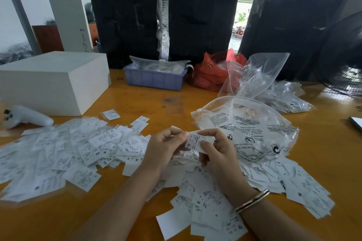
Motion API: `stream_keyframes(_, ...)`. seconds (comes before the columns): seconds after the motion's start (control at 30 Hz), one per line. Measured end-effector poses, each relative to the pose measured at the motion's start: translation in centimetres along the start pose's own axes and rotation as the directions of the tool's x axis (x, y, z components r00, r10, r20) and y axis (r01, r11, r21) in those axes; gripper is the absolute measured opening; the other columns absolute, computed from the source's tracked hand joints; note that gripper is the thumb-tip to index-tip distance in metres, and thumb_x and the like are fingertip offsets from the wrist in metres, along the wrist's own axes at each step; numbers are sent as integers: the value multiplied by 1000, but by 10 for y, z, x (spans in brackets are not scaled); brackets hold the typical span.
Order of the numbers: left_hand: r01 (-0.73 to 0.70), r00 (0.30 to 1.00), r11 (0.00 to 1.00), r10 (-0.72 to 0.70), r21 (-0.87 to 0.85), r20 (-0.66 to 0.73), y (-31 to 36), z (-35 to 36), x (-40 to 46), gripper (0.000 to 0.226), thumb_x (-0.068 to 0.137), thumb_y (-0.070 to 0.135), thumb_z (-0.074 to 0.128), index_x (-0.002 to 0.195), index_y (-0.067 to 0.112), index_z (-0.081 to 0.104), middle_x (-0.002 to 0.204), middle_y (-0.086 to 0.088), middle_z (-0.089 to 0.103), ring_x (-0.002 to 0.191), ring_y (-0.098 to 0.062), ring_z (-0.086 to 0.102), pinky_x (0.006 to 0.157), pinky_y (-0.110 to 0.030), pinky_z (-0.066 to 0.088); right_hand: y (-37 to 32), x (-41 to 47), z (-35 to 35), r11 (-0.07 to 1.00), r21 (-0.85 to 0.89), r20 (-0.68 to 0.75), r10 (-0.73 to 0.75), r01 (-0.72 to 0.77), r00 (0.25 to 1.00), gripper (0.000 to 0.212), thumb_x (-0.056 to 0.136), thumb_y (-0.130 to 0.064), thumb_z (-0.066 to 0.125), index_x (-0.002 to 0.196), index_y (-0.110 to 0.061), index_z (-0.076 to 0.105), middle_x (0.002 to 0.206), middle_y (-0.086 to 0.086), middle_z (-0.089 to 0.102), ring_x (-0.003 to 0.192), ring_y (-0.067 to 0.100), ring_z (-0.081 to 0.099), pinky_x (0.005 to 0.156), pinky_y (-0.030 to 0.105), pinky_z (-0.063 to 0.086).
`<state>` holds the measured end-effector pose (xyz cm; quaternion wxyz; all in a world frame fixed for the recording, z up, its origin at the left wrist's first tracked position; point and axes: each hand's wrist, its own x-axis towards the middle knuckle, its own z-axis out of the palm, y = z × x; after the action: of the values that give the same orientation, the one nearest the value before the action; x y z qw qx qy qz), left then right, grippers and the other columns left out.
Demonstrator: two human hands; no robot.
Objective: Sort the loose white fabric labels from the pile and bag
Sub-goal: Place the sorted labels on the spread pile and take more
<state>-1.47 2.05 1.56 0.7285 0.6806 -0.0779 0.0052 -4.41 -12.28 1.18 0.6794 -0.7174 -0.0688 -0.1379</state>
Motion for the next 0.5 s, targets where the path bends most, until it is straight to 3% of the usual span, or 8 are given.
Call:
stream_keyframes(0.17,37,999,999,-37,-31,-4,1,-1,0,13,88,21,64,76,19,69,80,-4,74,74,-13,69,58,-19,50,2,0,1,986,-156,3,-66,66,998,23,90,-2,53,90,-25,60,48,3,57,44,18,49,46,33,41)
stream_keyframes(0.27,55,998,995,-55,-80,-4,3,0,0,18,88,22,64,71,25,70,79,-3,73,73,-14,67,62,-25,49,2,0,2,969,-230,-7,-94,90,996,28,89,-2,53,87,-30,58,47,2,58,43,18,49,45,33,40)
stream_keyframes(0.5,34,999,998,-32,-50,38,6,2,-4,17,81,35,68,65,29,67,74,1,69,70,-10,66,57,-17,49,1,-1,4,942,-304,-8,-153,143,988,21,89,-11,60,84,-31,58,45,1,58,39,13,49,40,25,38)
